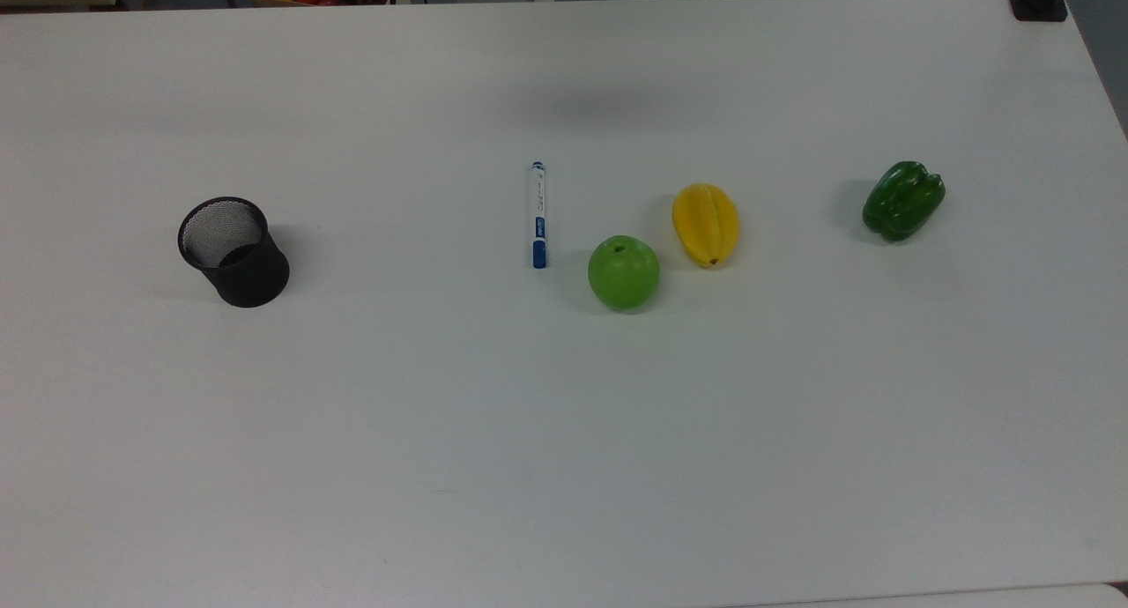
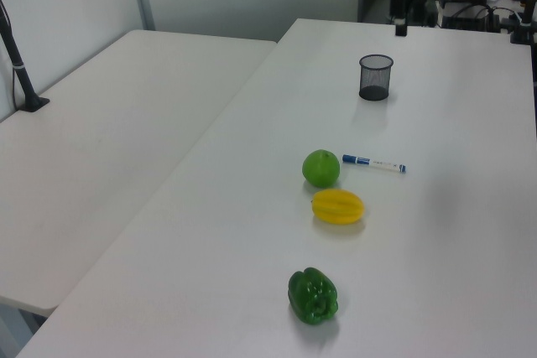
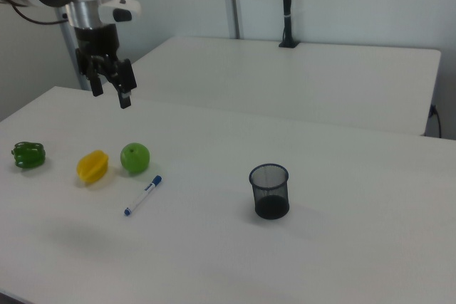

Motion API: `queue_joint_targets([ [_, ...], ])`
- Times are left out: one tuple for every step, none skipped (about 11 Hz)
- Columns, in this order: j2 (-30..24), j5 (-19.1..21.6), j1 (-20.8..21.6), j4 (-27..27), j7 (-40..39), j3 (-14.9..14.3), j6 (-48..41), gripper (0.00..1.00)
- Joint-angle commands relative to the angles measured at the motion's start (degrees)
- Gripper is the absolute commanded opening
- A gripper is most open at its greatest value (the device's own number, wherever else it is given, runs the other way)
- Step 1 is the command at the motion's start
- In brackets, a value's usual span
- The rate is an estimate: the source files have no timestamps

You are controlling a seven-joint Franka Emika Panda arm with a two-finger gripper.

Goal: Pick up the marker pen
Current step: 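Open the gripper to release the marker and raise away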

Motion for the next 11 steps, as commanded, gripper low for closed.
queue_joint_targets([
  [-5.02, 0.02, -4.04, -1.54, 1.65, 2.43, -1.92, 1.0],
  [-5.12, 0.02, -4.05, -1.54, 1.12, 2.44, -1.48, 1.0],
  [-4.77, -0.06, -3.97, -1.28, -0.19, 1.92, -0.96, 1.0],
  [-4.77, -0.41, -3.7, -1.37, -3.33, 1.56, 2.01, 1.0],
  [-4.42, -0.16, -3.01, -1.54, -5.8, -0.27, 5.43, 1.0],
  [-3.72, 0.02, -0.13, -1.63, -8.0, -3.42, 8.08, 1.0],
  [-3.45, 0.63, 0.68, -1.63, -10.98, -5.54, 9.41, 1.0],
  [-3.45, 1.6, 0.69, -1.72, -14.05, -5.99, 9.51, 1.0],
  [-3.1, 2.82, 0.52, -1.72, -16.09, -6.35, 9.94, 1.0],
  [-3.01, 2.84, 0.43, -1.63, -15.5, -6.35, 10.38, 1.0],
  [-3.1, 2.92, 0.34, -1.72, -15.32, -6.35, 10.13, 1.0],
])
